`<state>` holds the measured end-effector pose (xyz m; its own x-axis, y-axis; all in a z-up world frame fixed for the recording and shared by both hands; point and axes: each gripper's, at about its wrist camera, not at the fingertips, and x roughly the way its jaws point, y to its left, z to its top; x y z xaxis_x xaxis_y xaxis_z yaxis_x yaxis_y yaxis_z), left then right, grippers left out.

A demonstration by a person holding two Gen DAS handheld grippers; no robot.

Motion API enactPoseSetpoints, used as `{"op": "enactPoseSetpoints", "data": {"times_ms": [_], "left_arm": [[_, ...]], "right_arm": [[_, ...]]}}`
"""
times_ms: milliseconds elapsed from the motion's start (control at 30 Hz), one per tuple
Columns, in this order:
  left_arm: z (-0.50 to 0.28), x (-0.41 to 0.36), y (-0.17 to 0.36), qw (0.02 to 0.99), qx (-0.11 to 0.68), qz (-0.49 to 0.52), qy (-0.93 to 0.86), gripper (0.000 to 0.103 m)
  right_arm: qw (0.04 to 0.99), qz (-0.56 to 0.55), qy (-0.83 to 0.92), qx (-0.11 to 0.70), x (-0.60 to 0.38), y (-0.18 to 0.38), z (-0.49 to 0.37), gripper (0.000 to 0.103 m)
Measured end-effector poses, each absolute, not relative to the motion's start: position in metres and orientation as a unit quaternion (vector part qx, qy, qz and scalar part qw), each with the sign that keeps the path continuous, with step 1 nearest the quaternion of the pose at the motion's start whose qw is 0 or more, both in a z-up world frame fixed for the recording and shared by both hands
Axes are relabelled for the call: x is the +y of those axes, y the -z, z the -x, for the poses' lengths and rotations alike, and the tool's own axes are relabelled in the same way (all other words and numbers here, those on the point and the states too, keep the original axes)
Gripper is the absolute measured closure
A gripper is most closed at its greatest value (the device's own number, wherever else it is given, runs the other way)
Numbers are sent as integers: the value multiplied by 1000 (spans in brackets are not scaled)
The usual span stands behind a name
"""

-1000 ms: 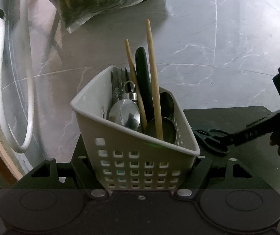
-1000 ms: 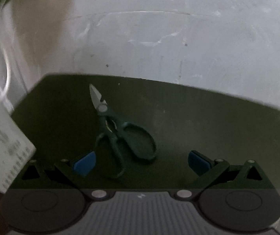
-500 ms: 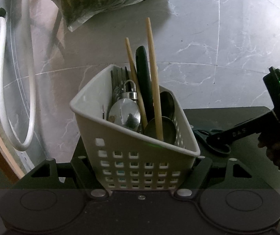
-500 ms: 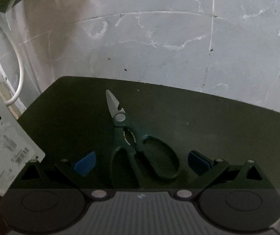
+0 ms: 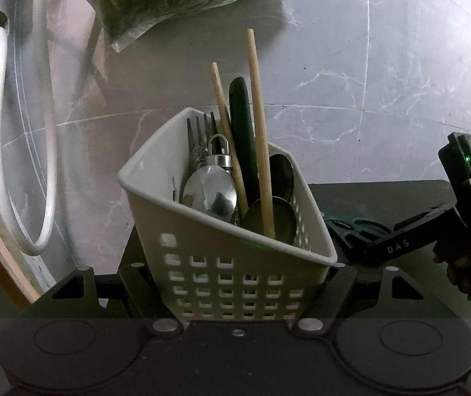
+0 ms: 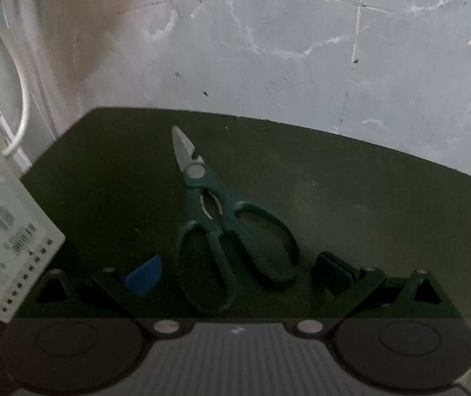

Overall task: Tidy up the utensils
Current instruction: 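Reach the right tool to the green-handled scissors and grasp their blades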

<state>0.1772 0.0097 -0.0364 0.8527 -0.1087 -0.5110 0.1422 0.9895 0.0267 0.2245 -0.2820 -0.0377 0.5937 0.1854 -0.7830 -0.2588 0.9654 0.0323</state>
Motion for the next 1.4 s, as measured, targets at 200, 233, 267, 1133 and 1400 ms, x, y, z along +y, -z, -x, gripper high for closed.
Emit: {"op": "enactPoseSetpoints", "data": {"times_ms": [200,233,267,1133,1400], "left_arm": [[-178,9,36,962,264,-32,66,26],[-178,9,36,962,264,-32,67,26],[-179,9,36,961,265,-32,67,26],[-184,19,37,960,266,-19,85,26],[-183,18,38,961,265,-14,82,25]], "right_arm": [[894,27,-118,432,-282,37,-228,1],[893,27,-117,434,-280,39,-231,1],[894,33,-115,432,-278,40,-231,1],[898,-7,-143,415,-331,22,-211,8],[885,64,-214,409,-269,25,-267,8]]}}
